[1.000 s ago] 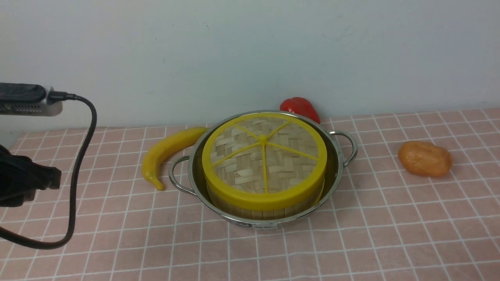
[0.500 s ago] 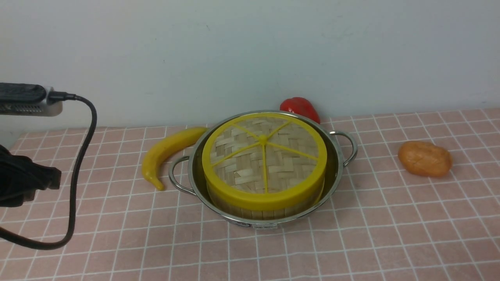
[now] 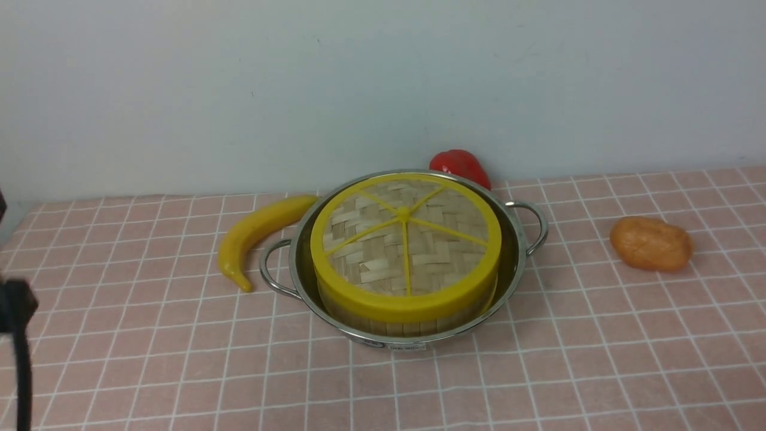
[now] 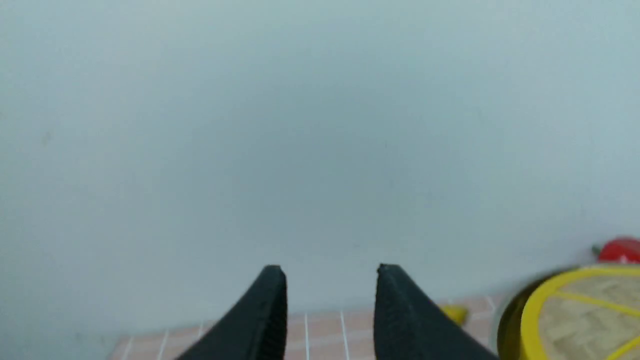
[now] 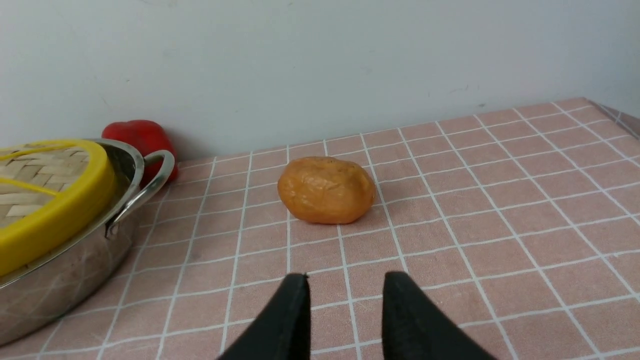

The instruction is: Place the steamer in the pot on the pink tablecloth, and put the lid on the steamer.

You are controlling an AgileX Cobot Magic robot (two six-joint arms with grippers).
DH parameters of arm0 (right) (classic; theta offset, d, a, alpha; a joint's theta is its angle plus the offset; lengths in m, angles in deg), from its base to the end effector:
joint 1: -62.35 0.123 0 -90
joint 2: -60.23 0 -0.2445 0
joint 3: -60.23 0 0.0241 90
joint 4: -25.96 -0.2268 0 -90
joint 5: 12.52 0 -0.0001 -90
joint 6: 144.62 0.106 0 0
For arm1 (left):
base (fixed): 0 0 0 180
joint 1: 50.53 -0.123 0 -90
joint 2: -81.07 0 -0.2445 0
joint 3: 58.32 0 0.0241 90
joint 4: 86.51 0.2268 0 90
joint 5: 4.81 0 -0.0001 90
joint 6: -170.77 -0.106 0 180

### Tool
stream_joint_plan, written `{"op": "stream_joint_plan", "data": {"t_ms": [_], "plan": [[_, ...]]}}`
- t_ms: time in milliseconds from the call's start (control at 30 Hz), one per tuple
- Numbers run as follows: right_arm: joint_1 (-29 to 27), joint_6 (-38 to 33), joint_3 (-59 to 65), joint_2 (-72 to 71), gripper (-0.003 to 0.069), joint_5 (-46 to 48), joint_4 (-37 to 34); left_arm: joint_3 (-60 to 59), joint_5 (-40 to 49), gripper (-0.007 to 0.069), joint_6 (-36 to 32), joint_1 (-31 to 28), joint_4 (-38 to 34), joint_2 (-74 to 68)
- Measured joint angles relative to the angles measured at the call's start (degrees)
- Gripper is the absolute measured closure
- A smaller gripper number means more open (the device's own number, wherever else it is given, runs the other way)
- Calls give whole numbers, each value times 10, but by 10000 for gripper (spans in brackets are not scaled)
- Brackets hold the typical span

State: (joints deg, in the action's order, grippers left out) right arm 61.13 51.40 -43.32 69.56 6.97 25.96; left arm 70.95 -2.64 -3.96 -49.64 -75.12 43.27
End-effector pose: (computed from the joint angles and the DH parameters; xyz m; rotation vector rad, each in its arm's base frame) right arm 0.0854 -0.0018 0.1753 0.2759 1.8203 0.1811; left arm 0.1389 -0.0013 0.3015 0.0908 1.5802 0.0772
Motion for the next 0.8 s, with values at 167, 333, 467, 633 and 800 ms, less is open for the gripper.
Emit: {"op": "stream_joint_plan", "data": {"t_ms": [167, 333, 467, 633, 800], "plan": [[0, 0, 0, 0, 419, 0, 0, -148, -55, 382, -9, 0, 13, 186], [0, 0, 0, 0, 419, 1, 0, -235, -22, 382, -16, 0, 14, 280], [0, 0, 0, 0, 419, 1, 0, -256, 56, 382, -16, 0, 13, 287], [0, 0, 0, 0, 419, 1, 0, -256, 145, 382, -17, 0, 16, 287], [0, 0, 0, 0, 419, 1, 0, -256, 175, 382, -17, 0, 16, 287]]}}
